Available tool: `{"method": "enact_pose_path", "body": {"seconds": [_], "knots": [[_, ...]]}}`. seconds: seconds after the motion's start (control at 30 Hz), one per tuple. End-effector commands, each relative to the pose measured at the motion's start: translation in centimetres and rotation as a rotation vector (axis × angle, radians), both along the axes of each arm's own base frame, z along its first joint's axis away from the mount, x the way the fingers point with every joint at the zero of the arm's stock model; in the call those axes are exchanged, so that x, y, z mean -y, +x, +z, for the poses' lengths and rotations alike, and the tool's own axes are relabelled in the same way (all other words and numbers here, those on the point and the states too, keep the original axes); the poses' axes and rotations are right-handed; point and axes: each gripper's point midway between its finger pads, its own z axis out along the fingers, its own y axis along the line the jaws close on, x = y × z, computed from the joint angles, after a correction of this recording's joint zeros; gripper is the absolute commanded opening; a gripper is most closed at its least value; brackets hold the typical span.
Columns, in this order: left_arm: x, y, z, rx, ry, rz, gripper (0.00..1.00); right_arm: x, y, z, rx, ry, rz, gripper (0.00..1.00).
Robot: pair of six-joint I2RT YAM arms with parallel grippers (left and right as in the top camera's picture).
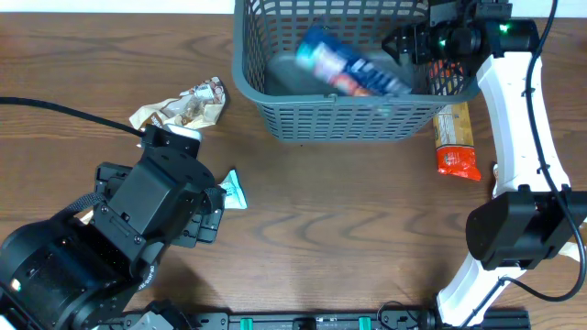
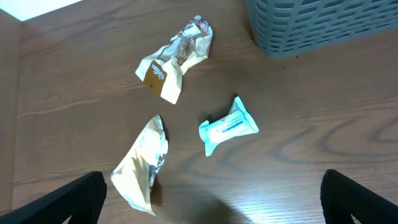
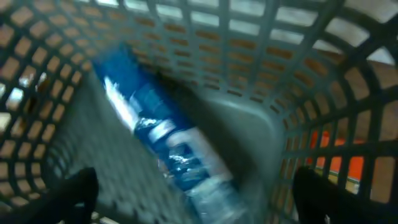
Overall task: Pack container
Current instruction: 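Lift the tissue pack and drop it into the basket, then move the right gripper down to the spaghetti package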
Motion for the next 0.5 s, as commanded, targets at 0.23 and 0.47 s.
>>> {"method": "enact_pose_path", "body": {"seconds": [0.23, 0.47], "knots": [[-1.1, -1.1, -1.0, -0.061, 0.059, 0.000, 0.99, 4.5, 2.5, 10.2, 0.244, 0.038, -0.174, 0.99], [-1.1, -1.1, -1.0, -0.061, 0.059, 0.000, 0.99, 12.8, -0.7, 24.5, 0.561, 0.023, -0.340, 0.99]]}}
